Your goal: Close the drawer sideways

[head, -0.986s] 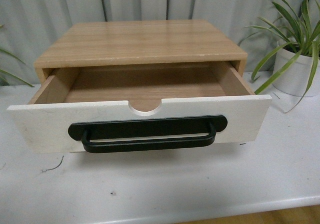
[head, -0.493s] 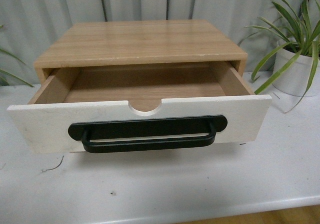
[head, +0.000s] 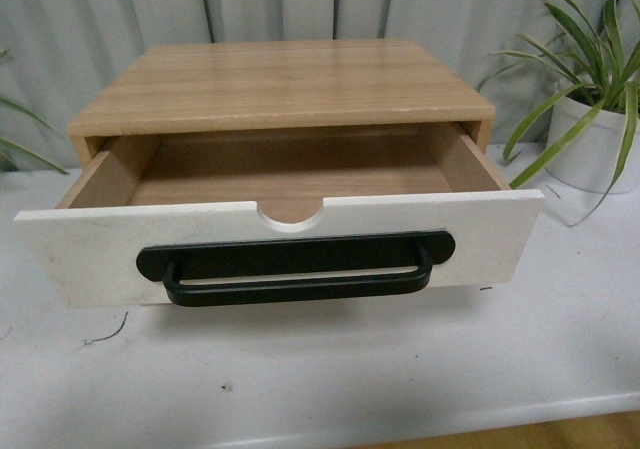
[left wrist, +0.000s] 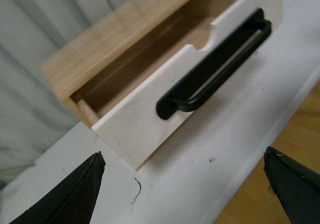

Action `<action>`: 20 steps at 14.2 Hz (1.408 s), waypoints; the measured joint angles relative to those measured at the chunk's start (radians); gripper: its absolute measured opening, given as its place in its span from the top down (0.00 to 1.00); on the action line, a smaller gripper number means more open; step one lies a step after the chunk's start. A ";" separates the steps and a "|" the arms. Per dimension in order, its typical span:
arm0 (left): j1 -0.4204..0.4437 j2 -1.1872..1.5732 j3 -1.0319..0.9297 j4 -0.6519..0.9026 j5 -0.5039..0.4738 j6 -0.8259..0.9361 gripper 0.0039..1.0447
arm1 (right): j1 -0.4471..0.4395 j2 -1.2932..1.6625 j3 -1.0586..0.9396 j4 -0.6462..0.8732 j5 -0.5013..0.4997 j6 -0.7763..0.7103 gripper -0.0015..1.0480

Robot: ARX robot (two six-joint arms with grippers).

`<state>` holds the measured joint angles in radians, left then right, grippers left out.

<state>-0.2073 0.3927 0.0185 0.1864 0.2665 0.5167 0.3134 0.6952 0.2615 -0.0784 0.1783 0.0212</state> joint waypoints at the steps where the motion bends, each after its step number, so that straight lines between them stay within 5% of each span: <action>1: -0.027 0.126 0.000 0.101 0.000 0.114 0.06 | 0.034 0.097 0.019 0.032 -0.005 -0.107 0.06; 3: -0.038 0.503 0.015 0.410 -0.010 0.336 0.06 | 0.116 0.334 0.101 0.139 0.008 -0.338 0.06; 4: -0.040 0.827 0.076 0.612 -0.011 0.482 0.06 | 0.164 0.534 0.202 0.172 -0.071 -0.513 0.06; 5: -0.040 0.906 0.095 0.650 -0.014 0.507 0.06 | 0.175 0.587 0.242 0.198 -0.074 -0.558 0.06; 20: -0.037 1.470 0.556 0.725 -0.135 0.591 0.06 | 0.083 1.093 0.644 0.343 -0.181 -0.801 0.06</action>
<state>-0.2447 1.8629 0.5747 0.9112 0.1310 1.1080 0.3962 1.7878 0.9051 0.2646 -0.0025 -0.7795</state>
